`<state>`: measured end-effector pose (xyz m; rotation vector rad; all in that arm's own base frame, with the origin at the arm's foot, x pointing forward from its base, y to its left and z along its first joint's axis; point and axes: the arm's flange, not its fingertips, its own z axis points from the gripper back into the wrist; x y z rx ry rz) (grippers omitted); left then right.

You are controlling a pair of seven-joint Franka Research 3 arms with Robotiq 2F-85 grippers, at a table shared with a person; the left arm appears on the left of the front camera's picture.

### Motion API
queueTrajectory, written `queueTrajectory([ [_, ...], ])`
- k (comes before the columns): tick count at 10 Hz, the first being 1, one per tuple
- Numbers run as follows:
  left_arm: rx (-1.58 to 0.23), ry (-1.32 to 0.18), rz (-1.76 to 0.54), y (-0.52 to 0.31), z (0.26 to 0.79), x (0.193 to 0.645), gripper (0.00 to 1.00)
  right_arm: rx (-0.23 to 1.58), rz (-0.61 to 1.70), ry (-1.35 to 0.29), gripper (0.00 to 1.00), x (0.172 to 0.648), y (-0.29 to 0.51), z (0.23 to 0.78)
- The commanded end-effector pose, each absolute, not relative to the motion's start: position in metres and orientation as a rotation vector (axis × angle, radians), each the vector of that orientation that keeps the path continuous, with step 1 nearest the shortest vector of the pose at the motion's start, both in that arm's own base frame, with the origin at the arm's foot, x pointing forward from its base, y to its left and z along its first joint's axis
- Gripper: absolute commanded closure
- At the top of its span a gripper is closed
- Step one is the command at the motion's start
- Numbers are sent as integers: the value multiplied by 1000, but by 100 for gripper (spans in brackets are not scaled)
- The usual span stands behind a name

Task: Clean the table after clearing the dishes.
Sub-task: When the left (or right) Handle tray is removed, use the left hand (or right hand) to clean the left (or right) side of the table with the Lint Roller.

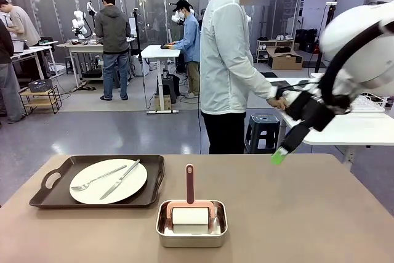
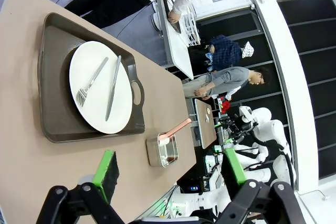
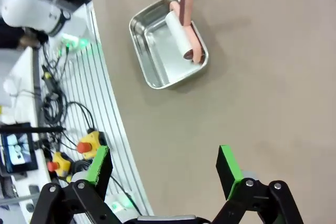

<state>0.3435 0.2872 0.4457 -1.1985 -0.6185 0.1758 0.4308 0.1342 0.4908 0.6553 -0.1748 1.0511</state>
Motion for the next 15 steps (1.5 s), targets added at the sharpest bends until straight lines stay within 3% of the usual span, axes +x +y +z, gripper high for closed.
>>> queueTrajectory([
  [1, -1209, -627, 173, 288, 448, 342, 0, 576, 1163, -140, 0, 440, 166, 472],
  [5, -1209, -627, 173, 288, 448, 342, 0, 454, 1231, -108, 0, 437, 215, 458],
  [6, -1209, -627, 173, 288, 448, 342, 0, 524, 1225, -99, 0, 433, 206, 452],
  [12, -1209, -627, 173, 288, 448, 342, 0, 524, 1225, -99, 0, 433, 206, 452],
  [15, -1209, -627, 173, 288, 448, 342, 0, 455, 1340, -26, 0, 468, 260, 447],
])
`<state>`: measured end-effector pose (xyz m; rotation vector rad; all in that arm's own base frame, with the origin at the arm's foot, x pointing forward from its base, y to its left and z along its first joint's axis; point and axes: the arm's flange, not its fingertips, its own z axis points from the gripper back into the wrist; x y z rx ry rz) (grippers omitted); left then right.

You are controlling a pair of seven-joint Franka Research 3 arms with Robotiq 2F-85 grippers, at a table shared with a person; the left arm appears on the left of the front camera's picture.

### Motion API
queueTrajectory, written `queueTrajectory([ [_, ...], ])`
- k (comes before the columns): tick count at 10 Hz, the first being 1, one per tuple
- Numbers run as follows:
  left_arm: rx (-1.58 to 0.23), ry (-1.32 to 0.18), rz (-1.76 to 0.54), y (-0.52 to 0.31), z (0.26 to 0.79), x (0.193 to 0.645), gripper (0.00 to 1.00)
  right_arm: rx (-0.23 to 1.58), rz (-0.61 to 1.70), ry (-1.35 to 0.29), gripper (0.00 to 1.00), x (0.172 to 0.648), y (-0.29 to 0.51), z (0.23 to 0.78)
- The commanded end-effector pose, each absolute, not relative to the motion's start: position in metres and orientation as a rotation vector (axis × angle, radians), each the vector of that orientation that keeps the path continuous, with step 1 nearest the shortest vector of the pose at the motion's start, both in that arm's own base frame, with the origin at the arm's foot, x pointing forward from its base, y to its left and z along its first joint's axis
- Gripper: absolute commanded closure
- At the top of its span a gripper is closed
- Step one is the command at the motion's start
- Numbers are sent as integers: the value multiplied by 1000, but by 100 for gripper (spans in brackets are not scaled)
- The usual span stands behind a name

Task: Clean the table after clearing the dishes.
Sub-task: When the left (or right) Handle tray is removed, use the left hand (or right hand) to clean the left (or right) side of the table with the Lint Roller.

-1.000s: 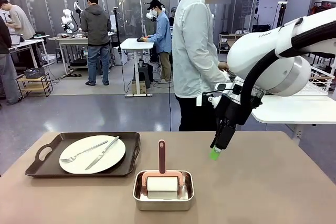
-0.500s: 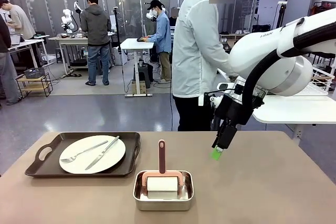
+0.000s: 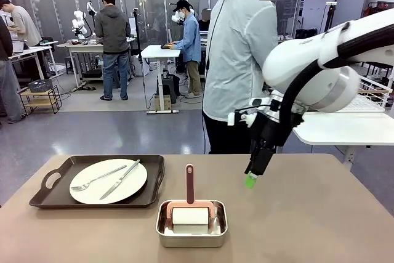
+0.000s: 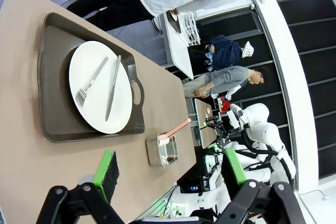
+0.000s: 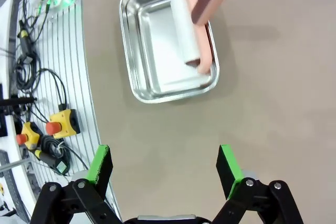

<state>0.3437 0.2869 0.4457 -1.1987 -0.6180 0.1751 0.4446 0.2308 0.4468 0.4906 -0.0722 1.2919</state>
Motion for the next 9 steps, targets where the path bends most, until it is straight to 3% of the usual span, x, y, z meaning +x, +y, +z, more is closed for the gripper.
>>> queueTrajectory([
  [1, -1209, -627, 173, 288, 448, 342, 0, 394, 1335, 12, 0, 477, 281, 447],
  [9, -1209, -627, 173, 288, 448, 342, 0, 303, 1495, 176, 0, 513, 398, 437],
])
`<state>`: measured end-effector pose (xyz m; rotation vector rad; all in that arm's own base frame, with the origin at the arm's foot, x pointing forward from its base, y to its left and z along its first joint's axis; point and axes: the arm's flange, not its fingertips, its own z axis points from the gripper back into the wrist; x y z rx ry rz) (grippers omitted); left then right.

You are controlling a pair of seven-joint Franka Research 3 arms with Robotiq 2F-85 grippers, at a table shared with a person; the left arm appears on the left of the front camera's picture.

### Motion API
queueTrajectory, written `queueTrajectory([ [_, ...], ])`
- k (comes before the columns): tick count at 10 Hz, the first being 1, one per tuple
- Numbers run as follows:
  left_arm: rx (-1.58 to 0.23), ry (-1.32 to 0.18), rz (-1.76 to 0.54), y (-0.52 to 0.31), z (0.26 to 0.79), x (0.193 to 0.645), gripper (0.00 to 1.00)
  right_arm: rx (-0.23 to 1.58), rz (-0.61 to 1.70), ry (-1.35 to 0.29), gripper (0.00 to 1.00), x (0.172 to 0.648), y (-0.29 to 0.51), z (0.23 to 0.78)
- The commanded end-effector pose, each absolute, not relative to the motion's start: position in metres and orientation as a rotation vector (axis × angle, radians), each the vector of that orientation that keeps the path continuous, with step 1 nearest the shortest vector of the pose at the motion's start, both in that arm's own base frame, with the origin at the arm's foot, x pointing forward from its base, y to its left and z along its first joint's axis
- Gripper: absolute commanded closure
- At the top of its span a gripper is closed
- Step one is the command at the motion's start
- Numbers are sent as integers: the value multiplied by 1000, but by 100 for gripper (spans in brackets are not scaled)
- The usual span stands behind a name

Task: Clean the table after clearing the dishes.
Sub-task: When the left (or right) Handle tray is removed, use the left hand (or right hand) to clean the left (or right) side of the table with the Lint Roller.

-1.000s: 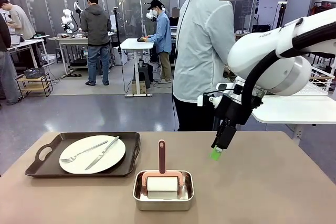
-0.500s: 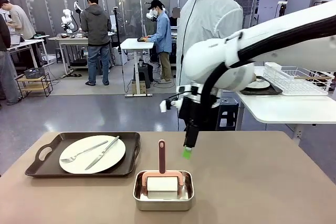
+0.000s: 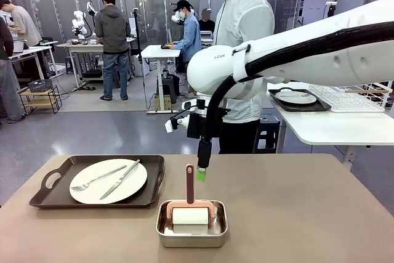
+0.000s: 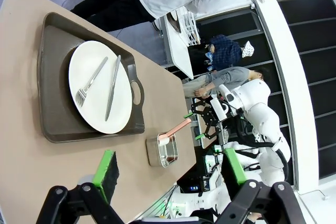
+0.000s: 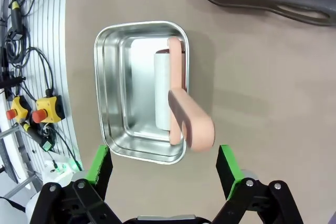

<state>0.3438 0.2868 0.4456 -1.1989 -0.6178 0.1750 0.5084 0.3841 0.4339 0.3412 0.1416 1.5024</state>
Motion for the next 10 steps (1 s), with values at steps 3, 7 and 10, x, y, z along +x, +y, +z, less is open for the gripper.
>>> queueTrajectory([
  [3, -1209, -627, 173, 288, 448, 342, 0, 259, 1497, 210, 0, 512, 418, 427],
  [7, -1209, -627, 173, 288, 448, 342, 0, 261, 1518, 256, 0, 506, 434, 412],
  [10, -1209, -627, 173, 288, 448, 342, 0, 263, 1517, 285, 7, 506, 437, 406],
])
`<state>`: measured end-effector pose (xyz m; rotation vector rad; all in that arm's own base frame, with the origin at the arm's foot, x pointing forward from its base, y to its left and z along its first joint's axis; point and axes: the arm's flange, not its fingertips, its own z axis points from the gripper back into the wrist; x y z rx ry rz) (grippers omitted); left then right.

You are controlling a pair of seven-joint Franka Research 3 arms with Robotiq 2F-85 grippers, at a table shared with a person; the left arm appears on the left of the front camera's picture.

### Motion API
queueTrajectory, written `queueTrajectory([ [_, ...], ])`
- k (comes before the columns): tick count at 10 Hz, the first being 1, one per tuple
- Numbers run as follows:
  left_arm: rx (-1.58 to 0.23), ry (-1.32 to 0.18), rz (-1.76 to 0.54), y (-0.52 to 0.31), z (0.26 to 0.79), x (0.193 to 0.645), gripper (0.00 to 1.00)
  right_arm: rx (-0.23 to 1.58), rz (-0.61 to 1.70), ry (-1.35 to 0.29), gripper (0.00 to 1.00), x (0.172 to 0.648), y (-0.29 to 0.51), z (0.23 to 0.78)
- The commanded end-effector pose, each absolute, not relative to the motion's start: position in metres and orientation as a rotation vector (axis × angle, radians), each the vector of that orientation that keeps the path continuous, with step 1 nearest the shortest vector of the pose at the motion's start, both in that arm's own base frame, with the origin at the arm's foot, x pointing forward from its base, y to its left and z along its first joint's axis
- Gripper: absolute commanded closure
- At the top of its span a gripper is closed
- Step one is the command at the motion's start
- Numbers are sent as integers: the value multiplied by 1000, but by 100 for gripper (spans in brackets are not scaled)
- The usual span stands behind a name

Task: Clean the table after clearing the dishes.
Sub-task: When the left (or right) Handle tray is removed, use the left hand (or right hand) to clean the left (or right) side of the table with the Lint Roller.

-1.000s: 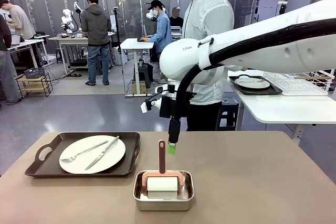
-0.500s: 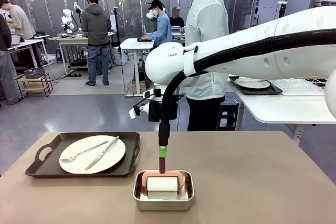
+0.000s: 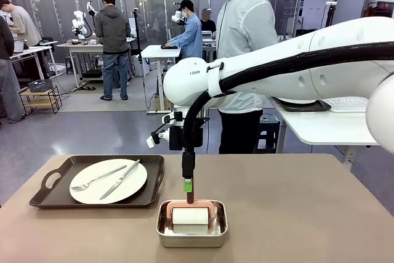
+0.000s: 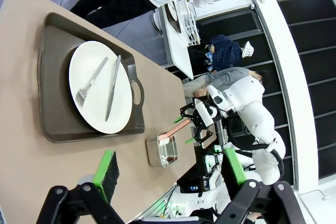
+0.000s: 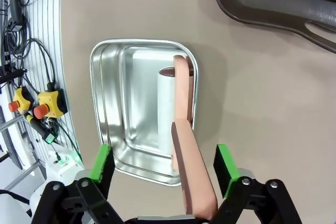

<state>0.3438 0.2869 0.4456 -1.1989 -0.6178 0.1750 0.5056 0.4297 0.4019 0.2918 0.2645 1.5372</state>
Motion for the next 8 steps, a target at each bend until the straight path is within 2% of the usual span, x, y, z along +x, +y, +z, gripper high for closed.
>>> queueTrajectory([
  [1, -1209, -627, 173, 288, 448, 342, 0, 265, 1513, 288, 12, 507, 436, 404],
  [2, -1209, -627, 173, 288, 448, 342, 0, 268, 1514, 293, 26, 508, 435, 403],
  [3, -1209, -627, 173, 288, 448, 342, 0, 264, 1507, 295, 31, 509, 433, 402],
  [4, -1209, -627, 173, 288, 448, 342, 0, 270, 1502, 290, 45, 510, 431, 402],
  [5, -1209, -627, 173, 288, 448, 342, 0, 283, 1506, 282, 50, 510, 431, 403],
  [6, -1209, -627, 173, 288, 448, 342, 0, 278, 1510, 281, 64, 510, 431, 404],
  [7, -1209, -627, 173, 288, 448, 342, 0, 279, 1508, 280, 69, 510, 431, 405],
  [8, -1209, -627, 173, 288, 448, 342, 0, 281, 1505, 281, 83, 511, 430, 405],
])
